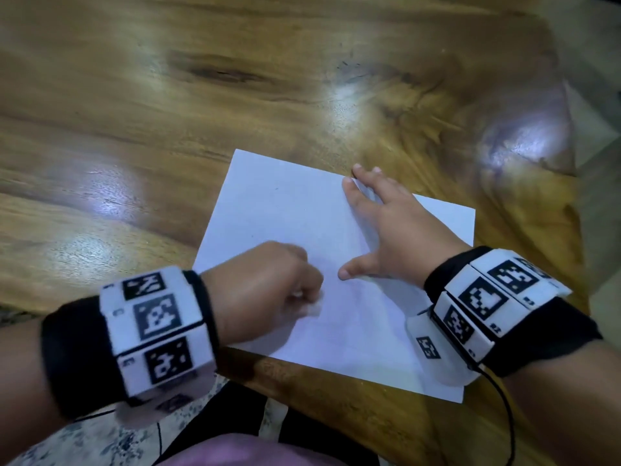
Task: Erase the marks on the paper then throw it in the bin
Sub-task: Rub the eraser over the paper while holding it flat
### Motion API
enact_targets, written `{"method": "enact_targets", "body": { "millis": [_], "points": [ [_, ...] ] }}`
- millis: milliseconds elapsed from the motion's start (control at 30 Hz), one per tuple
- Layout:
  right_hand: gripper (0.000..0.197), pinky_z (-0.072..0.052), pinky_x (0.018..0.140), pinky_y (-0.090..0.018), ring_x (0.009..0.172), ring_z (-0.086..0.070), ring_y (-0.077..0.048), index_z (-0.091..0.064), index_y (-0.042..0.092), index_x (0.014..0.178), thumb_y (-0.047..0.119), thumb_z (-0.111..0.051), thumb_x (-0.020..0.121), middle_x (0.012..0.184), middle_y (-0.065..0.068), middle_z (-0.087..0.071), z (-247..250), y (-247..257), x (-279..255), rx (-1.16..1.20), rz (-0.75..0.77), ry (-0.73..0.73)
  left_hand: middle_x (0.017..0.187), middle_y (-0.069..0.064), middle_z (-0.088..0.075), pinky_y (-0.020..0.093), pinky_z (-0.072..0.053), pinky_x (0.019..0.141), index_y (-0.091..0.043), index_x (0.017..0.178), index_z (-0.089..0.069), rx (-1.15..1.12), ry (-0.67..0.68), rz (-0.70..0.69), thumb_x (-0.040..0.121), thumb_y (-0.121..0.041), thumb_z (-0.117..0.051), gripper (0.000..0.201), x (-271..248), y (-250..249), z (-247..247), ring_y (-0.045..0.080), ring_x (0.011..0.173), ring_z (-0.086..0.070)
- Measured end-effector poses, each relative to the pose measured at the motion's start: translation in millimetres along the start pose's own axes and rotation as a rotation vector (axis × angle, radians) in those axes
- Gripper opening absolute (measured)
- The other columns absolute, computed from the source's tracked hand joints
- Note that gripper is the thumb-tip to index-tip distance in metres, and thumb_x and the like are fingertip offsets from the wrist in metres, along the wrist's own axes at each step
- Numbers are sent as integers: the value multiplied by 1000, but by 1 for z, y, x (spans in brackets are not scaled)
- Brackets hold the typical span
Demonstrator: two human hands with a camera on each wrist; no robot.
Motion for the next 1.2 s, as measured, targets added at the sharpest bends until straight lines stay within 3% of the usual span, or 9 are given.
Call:
{"method": "enact_targets", "body": {
  "millis": [100, 233, 333, 433, 633, 733, 833, 1033, 1200],
  "points": [
    [120, 3, 117, -28, 144, 15, -13, 2, 21, 150, 55, -74, 65, 157, 6, 16, 0, 0, 0, 5, -2, -2, 65, -9, -48, 10, -33, 58, -19, 73, -68, 35, -26, 22, 75, -22, -68, 4, 9, 5, 8, 13, 65, -51],
    [120, 3, 118, -30, 144, 15, -14, 1, 20, 150, 54, -75, 64, 157, 4, 15, -1, 1, 0, 4, 1, -4, 67, -5, -50, 20, -23, 55, -17, 79, -68, 124, -211, 84, 76, -20, -66, 5, 46, 8, 31, 15, 67, -47],
    [120, 4, 119, -32, 144, 16, -15, 2, 19, 150, 56, -74, 65, 157, 3, 16, -1, 0, 1, -13, 2, 2, 66, 0, -52, 22, -29, 59, -18, 67, -64, 69, -100, -3, 76, -21, -65, 10, 22, 1, 11, 16, 63, -48],
    [120, 4, 119, -31, 144, 16, -15, 3, 19, 149, 57, -73, 65, 157, 3, 17, -1, 0, 1, -18, 3, 4, 74, -4, -54, 13, -32, 61, -20, 74, -68, 7, 54, -8, 78, -22, -65, 5, 3, -3, -4, 8, 68, -50],
    [120, 3, 118, -31, 144, 15, -14, 3, 20, 149, 56, -73, 65, 157, 4, 17, -1, 1, 0, -10, -2, 6, 72, -3, -48, 20, -24, 60, -15, 79, -68, 116, -238, 110, 77, -21, -64, 7, 34, 11, 29, 16, 68, -44],
    [120, 3, 118, -30, 144, 15, -14, 3, 20, 150, 56, -73, 65, 157, 4, 16, 0, 1, 0, -8, -2, 4, 69, -5, -46, 27, -37, 63, -20, 69, -61, 57, -87, 34, 79, -22, -61, 10, 2, -2, 1, 17, 64, -48],
    [119, 3, 118, -31, 144, 15, -13, 3, 21, 150, 56, -73, 65, 157, 4, 16, 0, 2, 0, -8, -5, 5, 79, -3, -54, 26, -43, 68, -21, 79, -69, 15, 56, 28, 78, -22, -64, 6, -7, -5, -6, 16, 74, -57],
    [119, 4, 117, -28, 144, 15, -13, 3, 20, 149, 55, -74, 65, 157, 4, 16, 1, 3, -1, -12, -12, 11, 72, 4, -54, 22, -23, 58, -13, 74, -69, 110, -264, 129, 75, -19, -67, 7, 25, 13, 32, 20, 67, -48],
    [117, 4, 117, -28, 144, 15, -12, 3, 20, 150, 54, -73, 67, 157, 5, 16, 2, 3, -3, -5, -15, 10, 78, 0, -60, 19, -36, 63, -17, 74, -71, -18, 65, 91, 73, -22, -66, 7, -18, 3, -2, 18, 73, -61]
  ]
}}
Point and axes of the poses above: each hand's wrist, its own x-axis towards the middle knuckle, its own z-axis out of the back of the hand, y = z × x, the point moved 4 cm from there along x, towards the middle knuckle
